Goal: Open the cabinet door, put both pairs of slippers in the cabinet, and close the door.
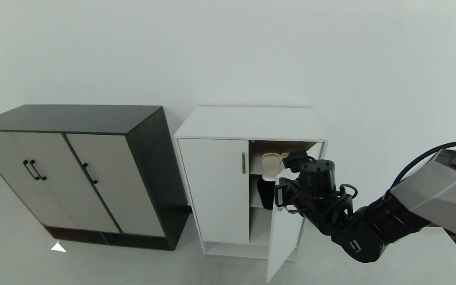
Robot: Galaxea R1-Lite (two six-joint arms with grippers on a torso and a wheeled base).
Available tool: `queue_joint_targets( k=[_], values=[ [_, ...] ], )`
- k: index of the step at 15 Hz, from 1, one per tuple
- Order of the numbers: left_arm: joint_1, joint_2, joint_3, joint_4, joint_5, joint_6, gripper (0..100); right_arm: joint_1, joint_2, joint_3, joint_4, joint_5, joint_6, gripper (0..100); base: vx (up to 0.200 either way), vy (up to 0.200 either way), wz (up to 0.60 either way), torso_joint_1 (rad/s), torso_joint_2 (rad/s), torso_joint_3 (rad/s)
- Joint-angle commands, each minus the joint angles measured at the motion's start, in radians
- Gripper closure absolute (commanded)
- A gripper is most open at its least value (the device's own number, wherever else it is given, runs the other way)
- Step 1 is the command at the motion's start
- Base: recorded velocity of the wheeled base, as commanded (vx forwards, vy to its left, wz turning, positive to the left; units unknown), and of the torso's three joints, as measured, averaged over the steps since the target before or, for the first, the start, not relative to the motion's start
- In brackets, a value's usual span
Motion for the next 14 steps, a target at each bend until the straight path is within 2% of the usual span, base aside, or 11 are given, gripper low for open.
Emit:
queue_joint_targets(
  k=[1,8,10,14],
  values=[
    [0.0,0.001,0.0,0.001,0.0,0.0,100,-0.01,0.022,0.018,-0.045,-0.003,-0.034,100,0.0,0.0,0.0,0.0,0.0,0.0],
    [0.0,0.001,0.0,0.001,0.0,0.0,100,-0.085,-0.032,0.057,-0.052,-0.009,-0.101,100,0.0,0.0,0.0,0.0,0.0,0.0],
    [0.0,0.001,0.0,0.001,0.002,0.0,100,-0.115,-0.096,0.132,0.001,-0.002,-0.147,100,0.0,0.0,0.0,0.0,0.0,0.0],
    [0.0,0.001,0.0,0.001,0.002,0.0,100,-0.117,-0.07,0.155,0.02,0.049,-0.149,100,0.2,0.0,0.0,-0.007,0.0,0.005]
  ],
)
